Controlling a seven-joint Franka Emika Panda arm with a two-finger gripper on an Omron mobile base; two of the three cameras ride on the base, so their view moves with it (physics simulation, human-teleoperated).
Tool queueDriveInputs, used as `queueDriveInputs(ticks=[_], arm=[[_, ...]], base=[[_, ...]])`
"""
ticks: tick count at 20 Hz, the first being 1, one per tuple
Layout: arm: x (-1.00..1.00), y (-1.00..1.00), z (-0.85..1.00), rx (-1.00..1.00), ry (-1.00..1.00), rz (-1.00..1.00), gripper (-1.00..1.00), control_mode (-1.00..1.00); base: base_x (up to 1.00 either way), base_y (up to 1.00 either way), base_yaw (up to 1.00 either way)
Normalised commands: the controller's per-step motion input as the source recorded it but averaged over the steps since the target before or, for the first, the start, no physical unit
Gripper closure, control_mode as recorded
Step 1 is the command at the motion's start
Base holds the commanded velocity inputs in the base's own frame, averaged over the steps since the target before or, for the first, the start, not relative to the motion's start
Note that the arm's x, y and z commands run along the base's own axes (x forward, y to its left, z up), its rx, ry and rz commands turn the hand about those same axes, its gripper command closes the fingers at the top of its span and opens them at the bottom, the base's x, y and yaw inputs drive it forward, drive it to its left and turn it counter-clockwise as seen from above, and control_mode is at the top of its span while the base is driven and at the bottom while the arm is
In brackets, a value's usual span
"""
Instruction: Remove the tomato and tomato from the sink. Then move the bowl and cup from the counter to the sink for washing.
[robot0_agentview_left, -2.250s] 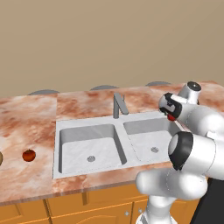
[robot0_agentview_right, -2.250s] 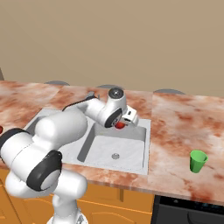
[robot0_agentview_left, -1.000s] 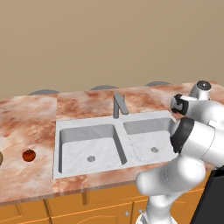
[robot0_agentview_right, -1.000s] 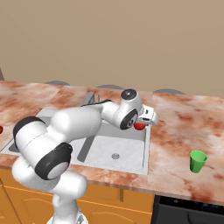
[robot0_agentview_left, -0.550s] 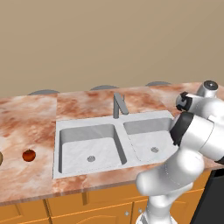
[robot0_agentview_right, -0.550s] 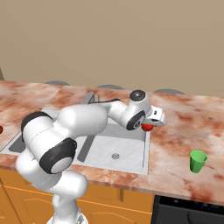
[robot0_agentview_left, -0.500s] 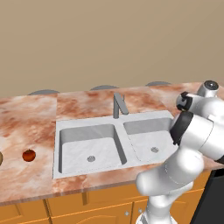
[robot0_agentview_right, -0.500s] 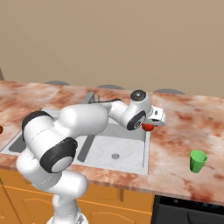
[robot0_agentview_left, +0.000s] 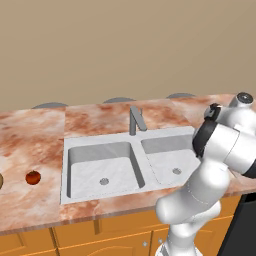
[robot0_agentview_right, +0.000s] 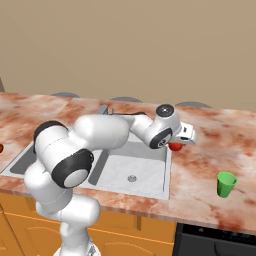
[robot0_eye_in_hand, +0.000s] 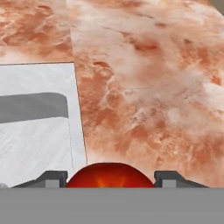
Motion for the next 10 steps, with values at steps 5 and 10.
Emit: queueDriveInputs(ticks=[5,10], arm=[[0.12,-0.14,-0.14,0.0,0.0,0.0,1.0,-1.0],[0.12,-0.17,-0.17,0.0,0.0,0.0,1.0,-1.0]], base=[[0.0,0.0,0.0],[0.0,0.0,0.0]])
